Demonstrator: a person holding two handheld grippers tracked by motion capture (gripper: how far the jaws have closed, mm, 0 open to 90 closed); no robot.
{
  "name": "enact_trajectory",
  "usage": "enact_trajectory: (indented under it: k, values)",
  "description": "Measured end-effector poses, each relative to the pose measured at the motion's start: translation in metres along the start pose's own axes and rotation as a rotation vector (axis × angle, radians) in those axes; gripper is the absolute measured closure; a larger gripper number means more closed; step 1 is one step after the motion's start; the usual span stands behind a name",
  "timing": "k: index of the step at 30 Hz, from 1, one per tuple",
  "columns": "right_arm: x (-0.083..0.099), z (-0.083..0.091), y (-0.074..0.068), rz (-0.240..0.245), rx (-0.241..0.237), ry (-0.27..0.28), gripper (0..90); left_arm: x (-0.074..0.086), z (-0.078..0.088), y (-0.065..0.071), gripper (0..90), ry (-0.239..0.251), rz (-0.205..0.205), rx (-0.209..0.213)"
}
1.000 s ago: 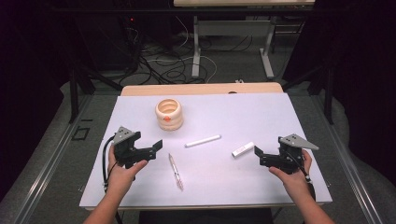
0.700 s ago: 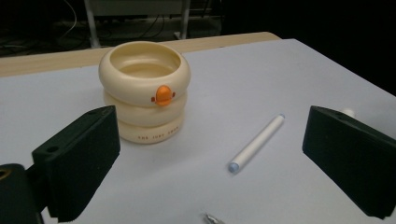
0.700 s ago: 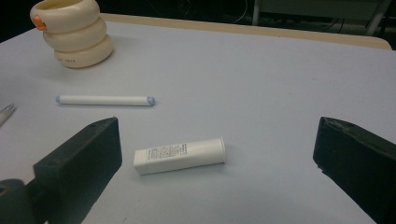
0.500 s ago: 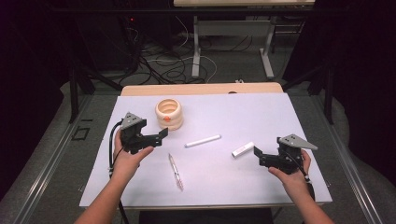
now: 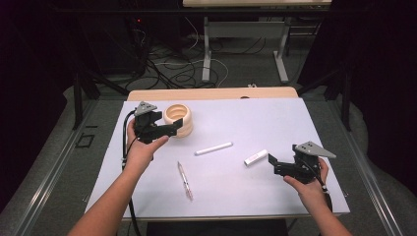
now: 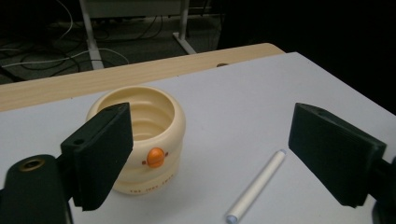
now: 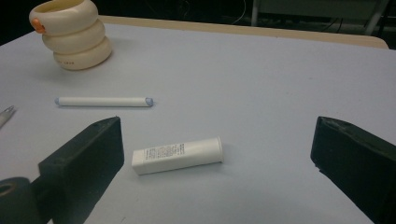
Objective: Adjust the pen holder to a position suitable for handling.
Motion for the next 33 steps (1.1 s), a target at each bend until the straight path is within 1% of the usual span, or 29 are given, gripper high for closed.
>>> enact_trajectory:
  k: [6, 7, 8, 9, 10, 11, 13, 14, 15, 18, 20, 21, 22, 23, 26, 27, 30, 31, 32, 33]
  values:
    - [0.0, 0.0, 0.001, -0.003, 0.002, 0.002, 3.1, -0.013, -0.008, -0.002, 16.0, 0.002, 0.023, 0.005]
    - [-0.001, 0.0, 0.001, 0.001, 0.005, 0.012, 3.2, -0.013, -0.008, -0.002, 16.2, 0.002, 0.023, 0.005]
    - [-0.001, 0.0, 0.002, 0.002, 0.004, 0.013, 3.3, -0.018, -0.011, -0.003, 16.3, 0.0, 0.027, 0.003]
    - [-0.001, 0.0, 0.002, 0.002, 0.003, 0.009, 3.3, -0.018, -0.011, -0.003, 16.5, 0.0, 0.027, 0.003]
    - [-0.001, 0.0, 0.002, 0.001, 0.004, 0.009, 3.4, -0.023, -0.014, -0.004, 16.5, -0.003, 0.026, -0.001]
    - [-0.001, 0.0, 0.002, 0.001, 0.004, 0.009, 3.4, -0.023, -0.014, -0.004, 16.5, -0.003, 0.026, -0.001]
    - [-0.001, -0.001, 0.002, -0.002, 0.006, 0.014, 3.6, -0.028, -0.017, -0.005, 16.6, -0.003, 0.025, -0.02]
    - [-0.001, -0.001, 0.003, -0.002, 0.006, 0.014, 3.6, -0.032, -0.021, -0.005, 17.0, -0.008, 0.02, -0.02]
    - [-0.001, -0.001, 0.003, -0.002, 0.005, 0.014, 3.7, -0.032, -0.021, -0.005, 17.1, -0.008, 0.02, -0.02]
    - [-0.001, 0.0, 0.003, -0.001, 0.004, 0.007, 3.7, -0.039, -0.028, -0.006, 17.9, -0.021, 0.011, -0.029]
    - [-0.001, 0.0, 0.003, -0.001, 0.004, 0.01, 3.8, -0.042, -0.032, -0.006, 17.9, -0.021, 0.007, -0.041]
    - [-0.001, 0.0, 0.003, -0.004, 0.001, 0.012, 3.8, -0.042, -0.032, -0.006, 17.9, -0.021, 0.007, -0.041]
    - [-0.001, 0.0, 0.004, -0.005, 0.003, 0.009, 3.8, -0.044, -0.035, -0.007, 17.9, -0.031, 0.0, -0.055]
    - [-0.001, -0.001, 0.004, -0.004, 0.0, 0.011, 3.8, -0.044, -0.035, -0.007, 17.9, -0.031, 0.0, -0.055]
    - [-0.001, -0.001, 0.003, -0.005, -0.002, 0.01, 3.9, -0.046, -0.04, -0.008, 17.9, -0.037, 0.006, -0.065]
    - [-0.001, -0.001, 0.003, -0.002, -0.001, 0.01, 3.8, -0.047, -0.042, -0.008, 17.9, -0.032, 0.008, -0.068]
    - [-0.001, -0.001, 0.003, -0.006, -0.002, 0.01, 3.8, -0.049, -0.047, -0.01, 18.6, -0.049, 0.008, -0.079]
    - [-0.001, -0.001, 0.003, -0.005, -0.002, 0.01, 3.9, -0.049, -0.049, -0.011, 21.4, -0.045, 0.008, -0.086]
    - [-0.001, -0.001, 0.003, -0.003, -0.001, 0.011, 3.9, -0.049, -0.05, -0.012, 21.6, -0.056, 0.009, -0.093]
    - [-0.001, -0.001, 0.003, -0.003, -0.001, 0.011, 3.9, -0.05, -0.052, -0.012, 21.6, -0.053, 0.01, -0.102]
Point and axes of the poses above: each handheld gripper's, and its own axes: z roughly backward along the jaws, x roughly out of its underside, y roughly to its right, the point moved 8 cm from there along -z, roughly forward along the jaws, and after that the axes turned 6 degrees about -y, right-handed, at the moved point
